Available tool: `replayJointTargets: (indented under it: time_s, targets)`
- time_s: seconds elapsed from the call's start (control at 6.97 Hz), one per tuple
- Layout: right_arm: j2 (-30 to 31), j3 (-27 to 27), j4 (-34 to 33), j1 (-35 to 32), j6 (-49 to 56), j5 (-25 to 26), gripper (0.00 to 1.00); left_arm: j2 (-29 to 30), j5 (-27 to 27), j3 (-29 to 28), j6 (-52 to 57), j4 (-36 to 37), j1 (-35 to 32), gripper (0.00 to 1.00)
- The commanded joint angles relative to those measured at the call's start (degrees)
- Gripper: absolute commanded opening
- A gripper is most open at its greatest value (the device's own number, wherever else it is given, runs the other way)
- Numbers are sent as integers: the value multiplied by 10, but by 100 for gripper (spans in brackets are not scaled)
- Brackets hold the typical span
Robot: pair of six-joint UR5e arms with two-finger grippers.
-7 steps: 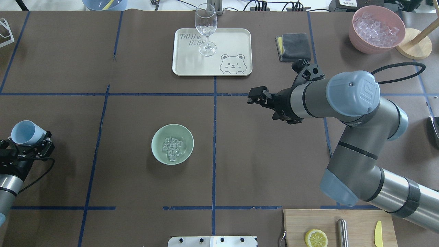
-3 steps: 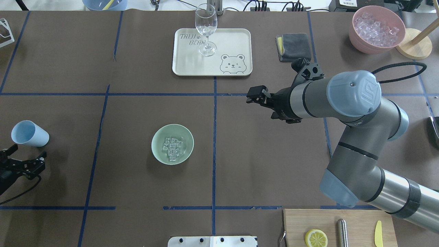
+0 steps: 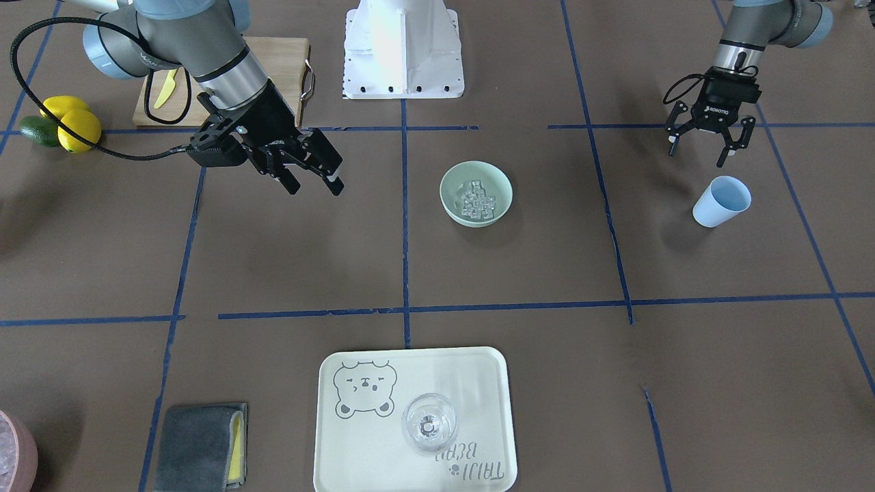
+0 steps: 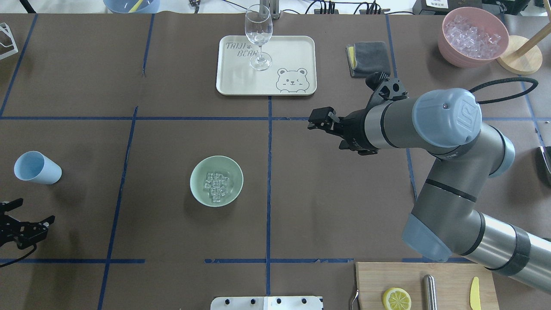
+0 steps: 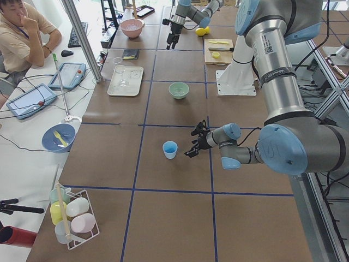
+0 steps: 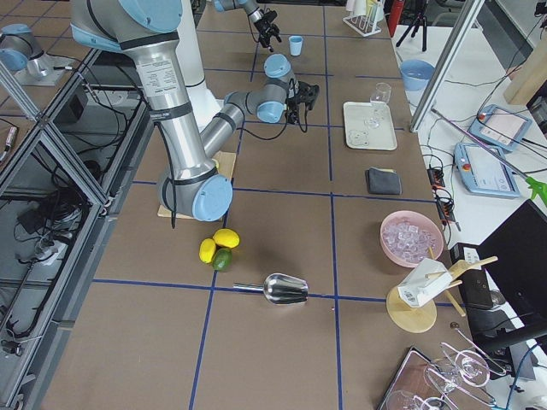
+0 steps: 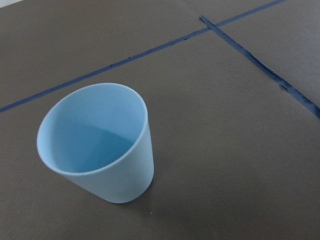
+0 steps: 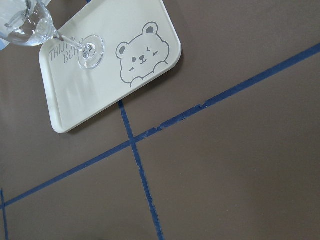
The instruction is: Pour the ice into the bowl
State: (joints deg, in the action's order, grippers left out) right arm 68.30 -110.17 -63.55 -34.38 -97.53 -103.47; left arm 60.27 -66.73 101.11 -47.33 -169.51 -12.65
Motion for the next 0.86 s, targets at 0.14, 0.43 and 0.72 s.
replayJointTargets:
  time_s: [0.14,0.43,0.72]
  targets:
    - [-10,1,-3,53,-4,12,100,-23,-211,16,141,1,-132,100]
    - [-30,16,-10,109,-5,38,100,-23,-335,7,210,4,-220,100]
    - [-84,85,-11,135,-18,56,100,-11,-411,2,277,15,-324,100]
